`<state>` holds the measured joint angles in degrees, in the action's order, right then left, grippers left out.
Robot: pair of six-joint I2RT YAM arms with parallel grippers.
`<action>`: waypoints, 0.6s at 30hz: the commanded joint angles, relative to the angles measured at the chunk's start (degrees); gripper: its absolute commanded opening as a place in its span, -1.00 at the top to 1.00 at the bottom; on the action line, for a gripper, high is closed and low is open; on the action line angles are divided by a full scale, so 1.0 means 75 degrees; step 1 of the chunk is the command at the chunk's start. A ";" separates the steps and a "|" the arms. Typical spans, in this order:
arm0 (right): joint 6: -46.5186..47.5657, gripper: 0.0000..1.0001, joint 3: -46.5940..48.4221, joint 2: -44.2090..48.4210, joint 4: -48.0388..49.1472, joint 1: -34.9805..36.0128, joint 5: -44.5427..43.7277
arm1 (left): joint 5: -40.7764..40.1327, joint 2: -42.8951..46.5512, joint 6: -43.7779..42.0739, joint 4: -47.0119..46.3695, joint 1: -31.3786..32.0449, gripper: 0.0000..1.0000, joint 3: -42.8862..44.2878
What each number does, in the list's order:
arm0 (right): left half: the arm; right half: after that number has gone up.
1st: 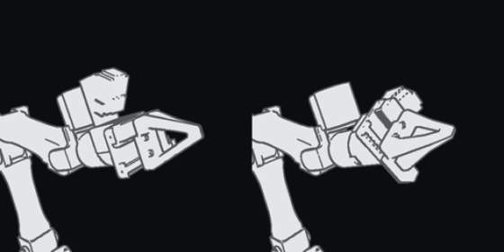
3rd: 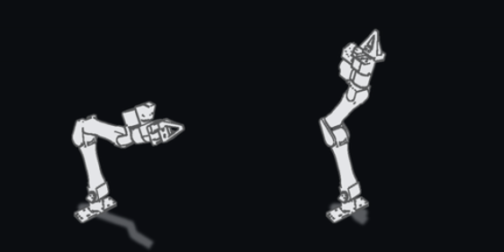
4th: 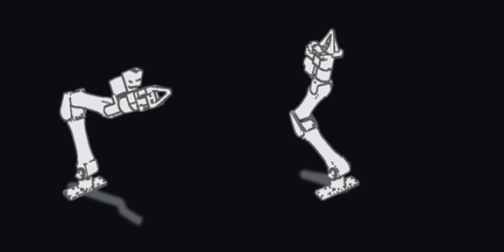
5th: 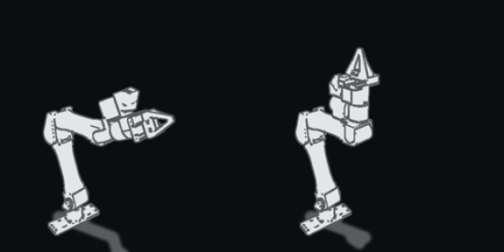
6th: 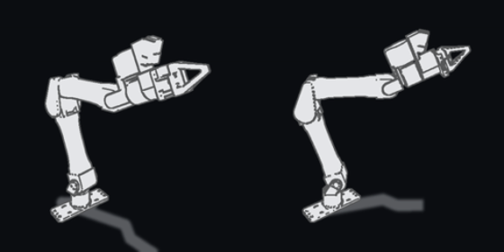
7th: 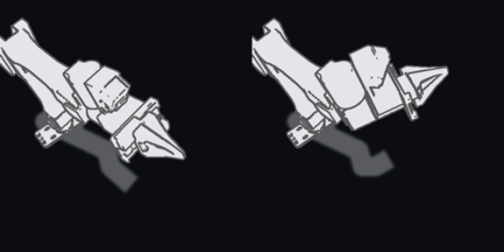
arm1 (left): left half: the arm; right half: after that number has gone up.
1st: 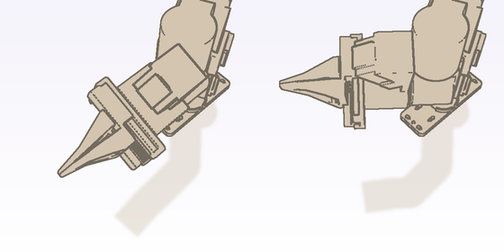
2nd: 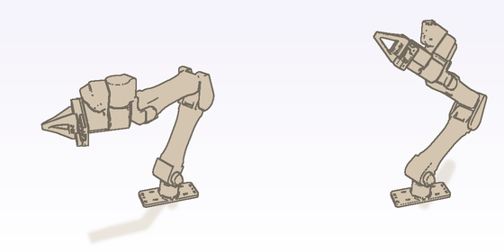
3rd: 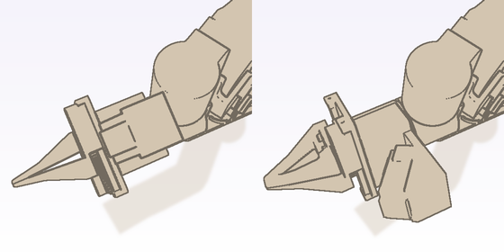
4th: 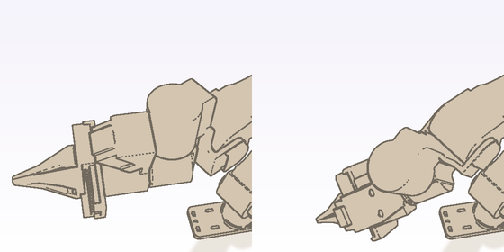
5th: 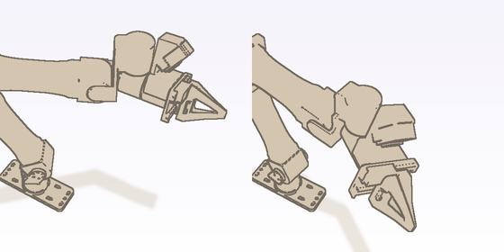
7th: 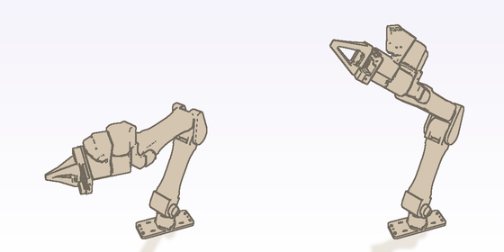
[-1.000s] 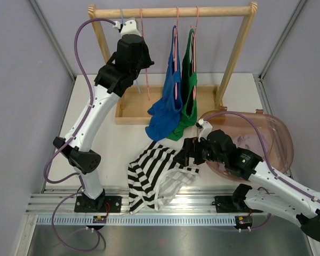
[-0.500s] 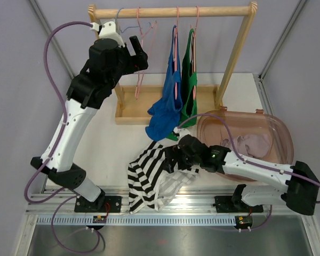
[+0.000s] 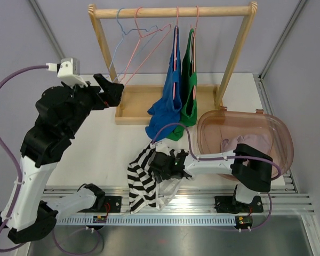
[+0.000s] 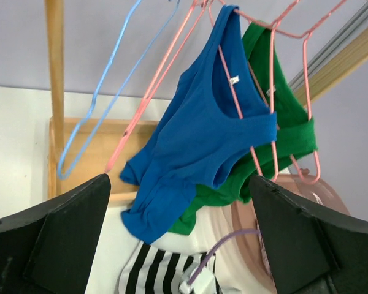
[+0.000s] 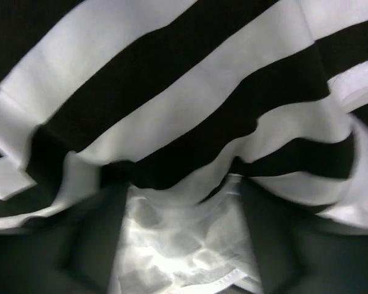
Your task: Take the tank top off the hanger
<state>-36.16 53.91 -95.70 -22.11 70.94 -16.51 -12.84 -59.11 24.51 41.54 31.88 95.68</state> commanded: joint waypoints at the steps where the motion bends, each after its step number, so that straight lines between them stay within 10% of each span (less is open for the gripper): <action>1: -0.0147 -0.28 0.0323 -0.0692 -0.0040 0.0046 -0.0693 | -0.0045 0.0765 -0.0233 -0.0137 -0.0020 -0.98 -0.0650; 6: -0.0089 1.00 0.0300 -0.0087 -0.0063 0.0104 -0.0739 | -0.0374 0.1892 -0.0350 -0.0066 -0.0020 -0.98 -0.2032; 18: -0.0392 1.00 0.0744 0.4248 -0.3292 0.0093 -0.3116 | -0.1499 0.3568 -0.0631 0.0707 -0.0020 -0.98 -0.3347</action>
<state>-36.69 55.99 -69.43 -35.94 71.26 -29.41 -20.27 -34.00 21.17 45.93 31.86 71.42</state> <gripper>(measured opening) 0.035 0.987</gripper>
